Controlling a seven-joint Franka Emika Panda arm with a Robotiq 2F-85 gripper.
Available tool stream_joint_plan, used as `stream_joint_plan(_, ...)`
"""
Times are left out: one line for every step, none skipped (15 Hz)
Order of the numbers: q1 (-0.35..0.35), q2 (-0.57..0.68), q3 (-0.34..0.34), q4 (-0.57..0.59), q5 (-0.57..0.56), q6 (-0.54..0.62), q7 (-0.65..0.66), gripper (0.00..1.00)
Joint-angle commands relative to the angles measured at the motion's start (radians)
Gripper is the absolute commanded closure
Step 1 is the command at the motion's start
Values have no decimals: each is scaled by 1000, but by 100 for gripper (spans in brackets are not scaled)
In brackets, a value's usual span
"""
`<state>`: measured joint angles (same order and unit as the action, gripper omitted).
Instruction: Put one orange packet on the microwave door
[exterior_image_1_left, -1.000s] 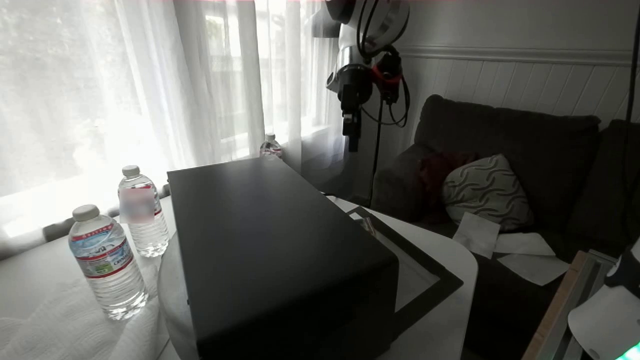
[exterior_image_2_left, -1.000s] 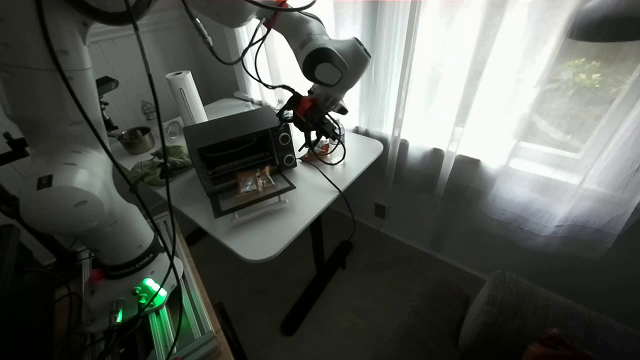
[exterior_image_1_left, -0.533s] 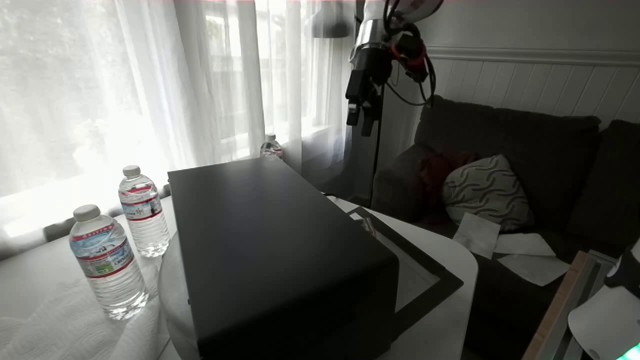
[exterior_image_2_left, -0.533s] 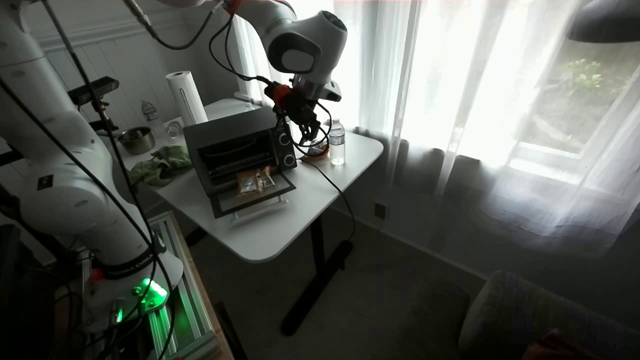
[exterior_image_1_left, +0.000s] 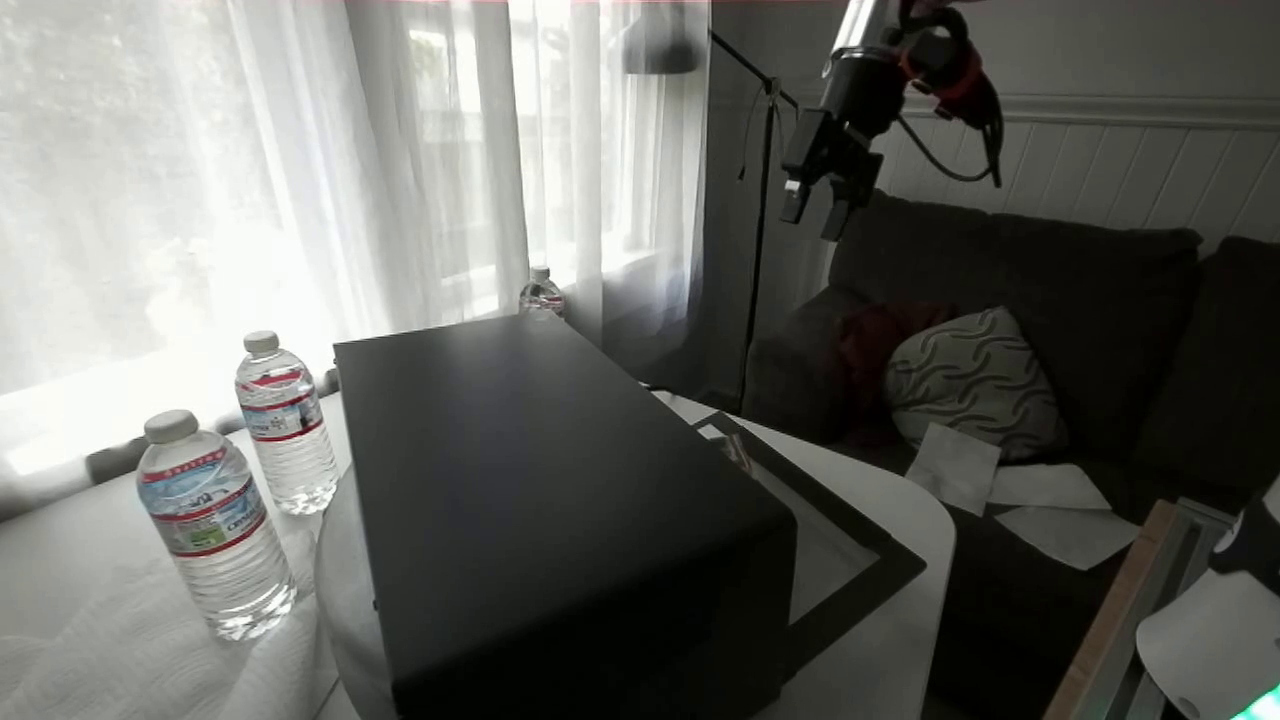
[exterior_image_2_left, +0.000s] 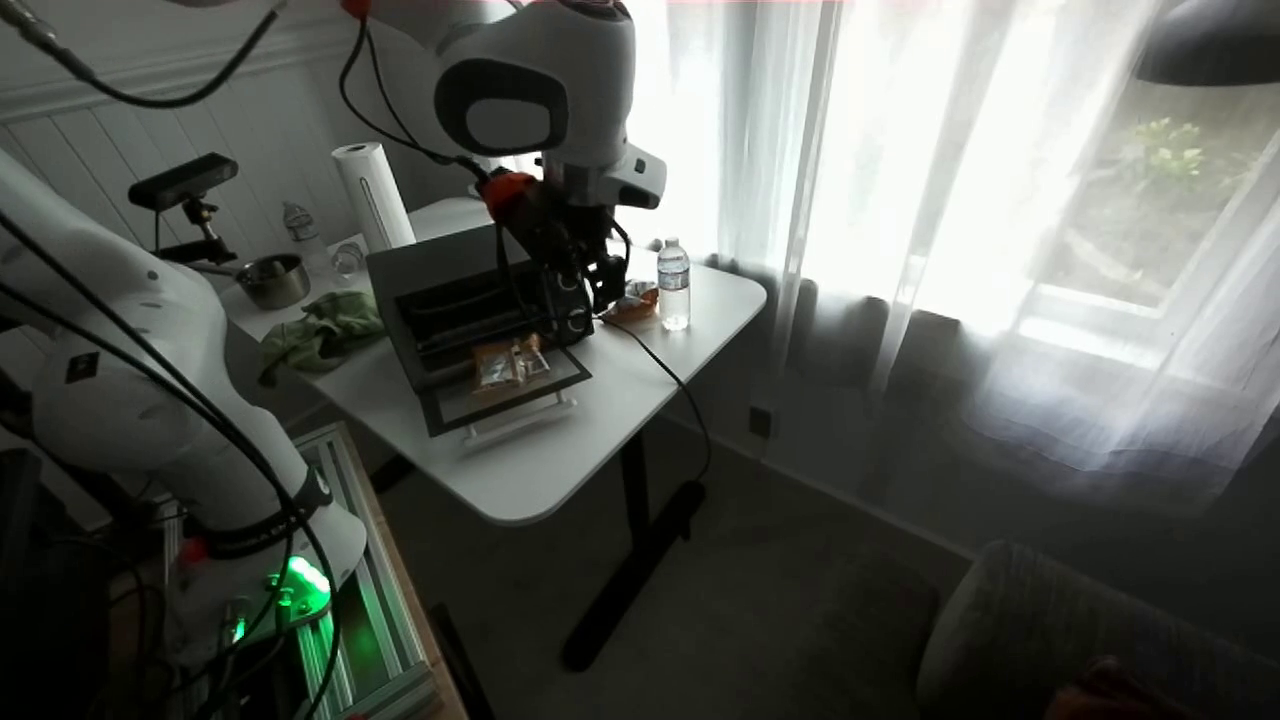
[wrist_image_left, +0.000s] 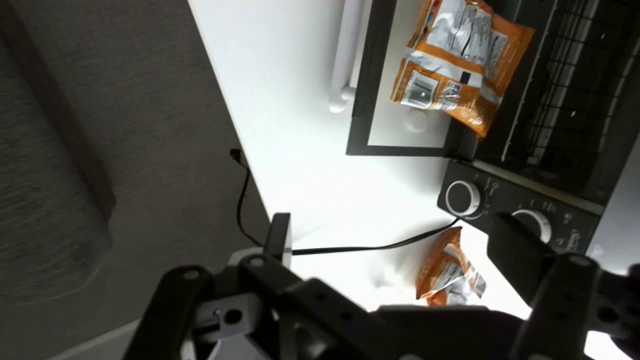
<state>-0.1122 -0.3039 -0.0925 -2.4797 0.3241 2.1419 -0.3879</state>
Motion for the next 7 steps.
stream_joint_plan(21, -31, -37, -23, -24, 16, 25, 0)
stream_joint_plan(17, -54, -43, -41, -30, 23, 34, 0)
stream_joint_plan(16, -69, -45, -52, -31, 26, 39, 0)
stream_joint_plan(16, -76, -45, -58, -31, 28, 43, 0)
stream_joint_plan(16, -77, -44, -59, -32, 29, 45, 0)
stream_joint_plan(16, -77, -44, -59, -32, 29, 46, 0)
stream_joint_plan(16, -77, -44, -59, -32, 30, 47, 0)
